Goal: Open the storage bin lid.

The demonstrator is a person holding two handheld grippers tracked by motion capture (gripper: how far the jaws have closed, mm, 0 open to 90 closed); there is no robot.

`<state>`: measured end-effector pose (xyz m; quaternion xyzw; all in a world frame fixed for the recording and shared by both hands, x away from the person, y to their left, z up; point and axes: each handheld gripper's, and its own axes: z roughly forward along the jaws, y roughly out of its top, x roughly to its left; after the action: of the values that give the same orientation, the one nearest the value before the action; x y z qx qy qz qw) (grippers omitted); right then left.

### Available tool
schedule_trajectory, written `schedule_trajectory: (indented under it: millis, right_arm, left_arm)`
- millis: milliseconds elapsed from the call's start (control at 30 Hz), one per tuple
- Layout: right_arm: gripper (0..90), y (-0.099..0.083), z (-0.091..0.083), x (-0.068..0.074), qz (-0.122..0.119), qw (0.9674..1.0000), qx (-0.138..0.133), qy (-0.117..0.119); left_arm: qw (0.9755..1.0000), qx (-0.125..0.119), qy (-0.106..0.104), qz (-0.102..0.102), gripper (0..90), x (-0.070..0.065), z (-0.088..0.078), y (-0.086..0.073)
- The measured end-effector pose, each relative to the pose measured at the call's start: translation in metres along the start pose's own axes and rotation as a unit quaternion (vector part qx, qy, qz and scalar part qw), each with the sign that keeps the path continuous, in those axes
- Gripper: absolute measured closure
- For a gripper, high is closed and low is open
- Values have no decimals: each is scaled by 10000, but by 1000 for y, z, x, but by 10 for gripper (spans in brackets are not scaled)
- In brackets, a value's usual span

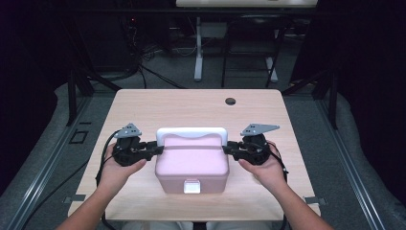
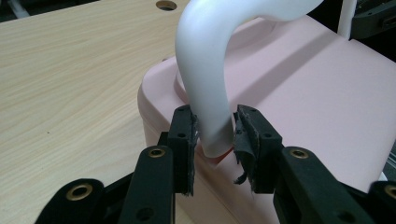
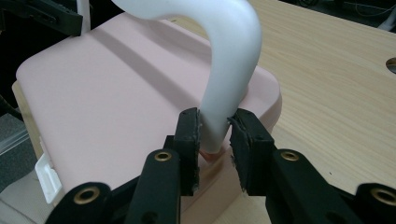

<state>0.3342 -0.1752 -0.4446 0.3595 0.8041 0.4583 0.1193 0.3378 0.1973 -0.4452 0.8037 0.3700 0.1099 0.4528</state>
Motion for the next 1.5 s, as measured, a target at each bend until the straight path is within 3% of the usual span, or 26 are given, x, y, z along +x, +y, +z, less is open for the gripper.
schedule_trajectory:
  millis: [933,1500]
  right_arm:
    - [738,-1,0,4,-22,10000,-33,73]
    - [741,3,-2,2,95,9998,-40,184]
  left_arm:
    - [10000,1,8,-14,731,-4,-5,-1]
    - [10000,75,-11,-47,731,-3,-7,5]
